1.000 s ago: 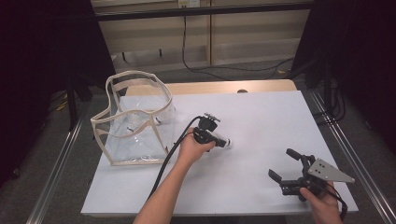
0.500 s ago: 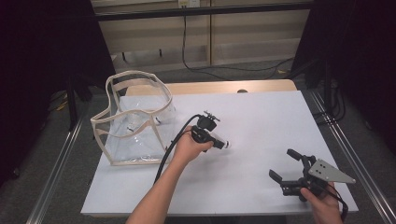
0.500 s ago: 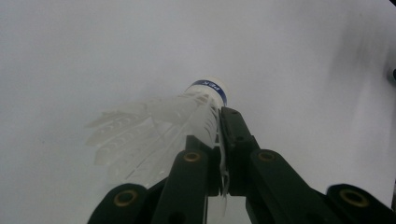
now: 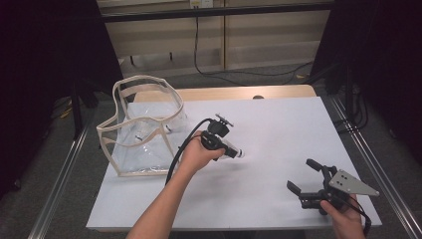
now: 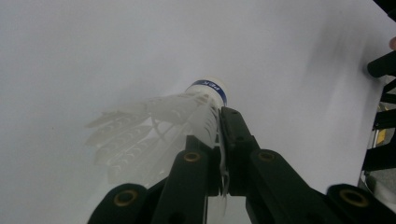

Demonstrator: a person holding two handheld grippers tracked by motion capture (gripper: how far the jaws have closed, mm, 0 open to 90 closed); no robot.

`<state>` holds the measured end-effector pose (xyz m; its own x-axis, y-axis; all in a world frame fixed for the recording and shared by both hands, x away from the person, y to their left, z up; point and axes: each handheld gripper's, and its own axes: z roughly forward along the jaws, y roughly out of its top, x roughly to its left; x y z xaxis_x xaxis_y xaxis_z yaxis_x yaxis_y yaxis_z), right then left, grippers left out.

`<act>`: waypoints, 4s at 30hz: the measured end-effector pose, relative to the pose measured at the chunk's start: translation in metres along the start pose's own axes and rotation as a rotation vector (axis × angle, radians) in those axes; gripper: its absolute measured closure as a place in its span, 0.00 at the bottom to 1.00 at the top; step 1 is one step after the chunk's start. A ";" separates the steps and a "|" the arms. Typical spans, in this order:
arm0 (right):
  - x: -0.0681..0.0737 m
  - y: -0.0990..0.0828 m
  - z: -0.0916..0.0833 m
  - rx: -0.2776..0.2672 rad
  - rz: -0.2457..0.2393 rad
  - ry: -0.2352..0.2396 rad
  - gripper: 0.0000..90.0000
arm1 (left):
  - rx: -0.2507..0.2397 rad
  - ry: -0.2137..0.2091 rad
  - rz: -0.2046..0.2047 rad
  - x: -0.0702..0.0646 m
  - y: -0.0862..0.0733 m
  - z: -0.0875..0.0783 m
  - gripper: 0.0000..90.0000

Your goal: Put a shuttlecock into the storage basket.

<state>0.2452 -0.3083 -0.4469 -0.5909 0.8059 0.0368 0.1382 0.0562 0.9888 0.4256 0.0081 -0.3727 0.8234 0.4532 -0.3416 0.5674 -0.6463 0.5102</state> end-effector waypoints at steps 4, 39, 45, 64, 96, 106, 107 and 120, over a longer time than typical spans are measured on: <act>0.000 0.000 0.000 -0.001 -0.002 0.002 0.01 | 0.013 0.001 0.006 -0.003 0.002 -0.007 0.98; 0.000 0.000 0.000 -0.004 0.000 0.001 0.01 | 0.076 -0.023 0.033 -0.017 0.019 -0.048 0.98; 0.000 0.000 0.000 -0.002 -0.002 0.001 0.01 | 0.078 -0.020 0.035 -0.019 0.024 -0.055 0.98; 0.000 0.000 0.000 -0.004 0.000 0.003 0.01 | 0.099 -0.027 0.033 -0.024 0.034 -0.074 0.98; 0.000 0.001 0.000 -0.006 0.000 0.002 0.01 | 0.085 0.000 0.038 -0.032 0.048 -0.103 0.98; 0.000 0.001 0.000 -0.007 -0.002 0.004 0.01 | 0.084 0.003 0.037 -0.033 0.051 -0.114 0.98; 0.000 0.001 0.000 -0.007 -0.001 0.004 0.01 | 0.080 0.011 0.035 -0.033 0.051 -0.114 0.98; 0.000 0.001 0.000 -0.007 -0.001 0.003 0.01 | 0.079 0.018 0.030 -0.032 0.054 -0.126 0.98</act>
<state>0.2450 -0.3083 -0.4464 -0.5931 0.8043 0.0362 0.1324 0.0530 0.9898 0.4287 0.0364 -0.2349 0.8403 0.4430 -0.3124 0.5417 -0.7063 0.4557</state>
